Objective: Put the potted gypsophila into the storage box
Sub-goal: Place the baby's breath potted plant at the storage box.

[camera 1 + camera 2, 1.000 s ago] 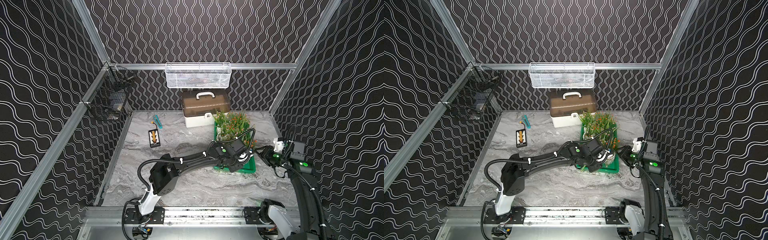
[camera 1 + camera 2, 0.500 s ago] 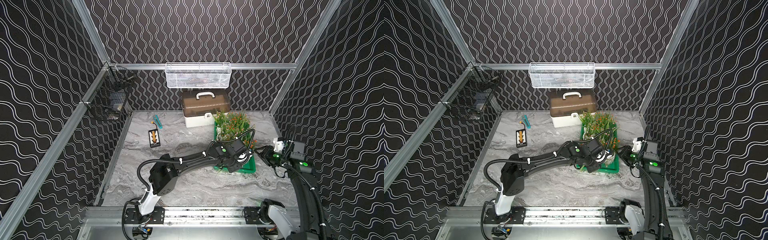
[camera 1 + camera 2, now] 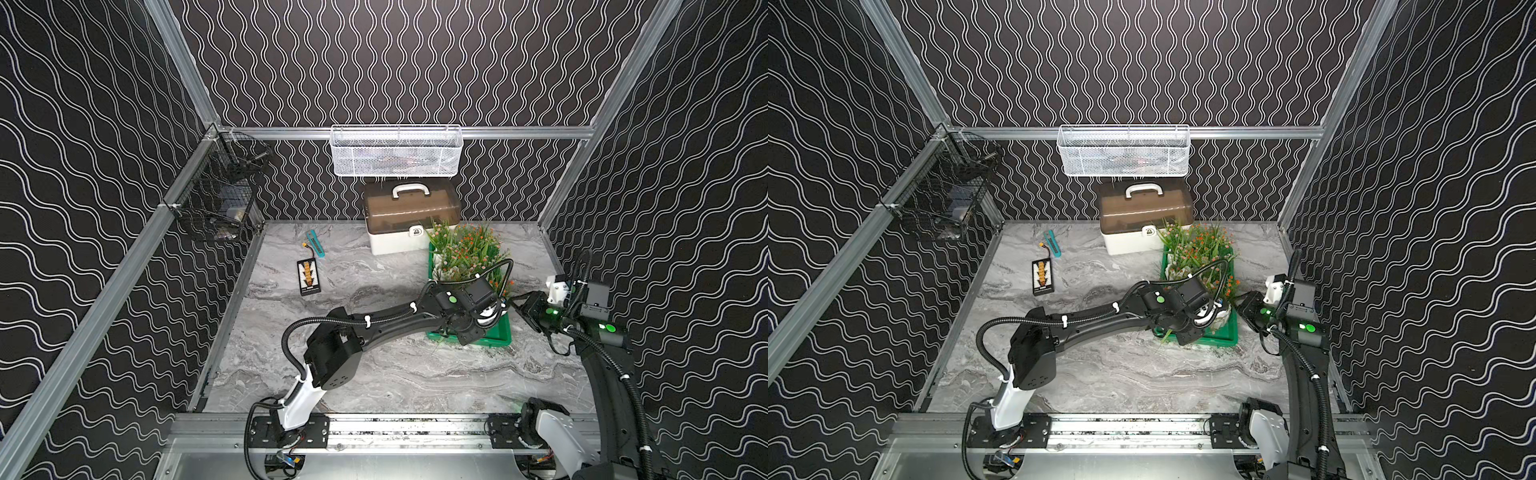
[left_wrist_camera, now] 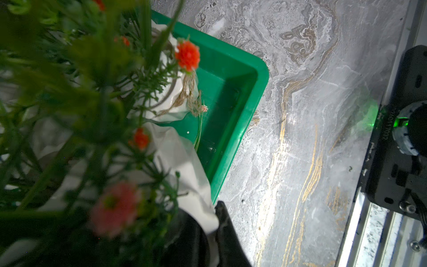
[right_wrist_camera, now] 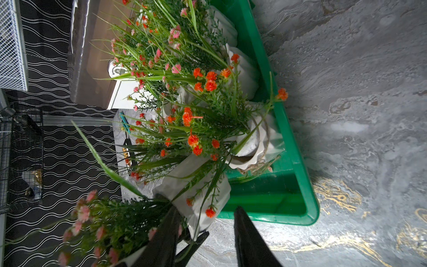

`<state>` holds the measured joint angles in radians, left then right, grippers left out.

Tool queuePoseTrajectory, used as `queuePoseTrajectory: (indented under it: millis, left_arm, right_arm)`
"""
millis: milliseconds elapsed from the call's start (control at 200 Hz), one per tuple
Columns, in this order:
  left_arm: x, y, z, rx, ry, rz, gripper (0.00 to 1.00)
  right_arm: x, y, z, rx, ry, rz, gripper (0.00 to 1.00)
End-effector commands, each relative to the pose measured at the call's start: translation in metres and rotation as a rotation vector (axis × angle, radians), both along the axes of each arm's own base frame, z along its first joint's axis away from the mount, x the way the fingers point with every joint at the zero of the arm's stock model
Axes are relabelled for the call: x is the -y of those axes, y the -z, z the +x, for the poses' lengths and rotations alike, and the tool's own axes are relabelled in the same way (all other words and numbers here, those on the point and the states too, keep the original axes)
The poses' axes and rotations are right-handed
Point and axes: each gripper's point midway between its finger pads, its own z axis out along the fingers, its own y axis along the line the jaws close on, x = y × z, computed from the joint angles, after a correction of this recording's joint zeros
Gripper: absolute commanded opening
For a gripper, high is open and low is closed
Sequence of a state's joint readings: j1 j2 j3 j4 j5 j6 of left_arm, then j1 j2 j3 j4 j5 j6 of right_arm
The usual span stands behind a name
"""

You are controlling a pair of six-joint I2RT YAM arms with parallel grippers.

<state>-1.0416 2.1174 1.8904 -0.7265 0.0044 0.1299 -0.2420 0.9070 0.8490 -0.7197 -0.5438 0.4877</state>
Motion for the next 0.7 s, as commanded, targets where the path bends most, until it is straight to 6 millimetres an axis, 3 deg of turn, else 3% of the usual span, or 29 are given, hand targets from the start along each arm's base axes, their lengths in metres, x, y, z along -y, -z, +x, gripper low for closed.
queuePoseTrajectory:
  millis: [0,320,696]
  left_arm:
    - [-0.013,0.009,0.001,-0.008,-0.016,0.052,0.00]
    - [-0.013,0.007,0.002,-0.025,-0.002,0.089,0.00]
    - [-0.020,-0.010,0.008,0.016,0.028,0.128,0.00]
  right_arm:
    - [-0.001,-0.006,0.004,0.031,-0.012,-0.001,0.42]
    - [-0.001,-0.006,0.004,0.033,-0.013,0.001,0.42]
    - [-0.002,-0.006,0.004,0.038,-0.022,0.004,0.41]
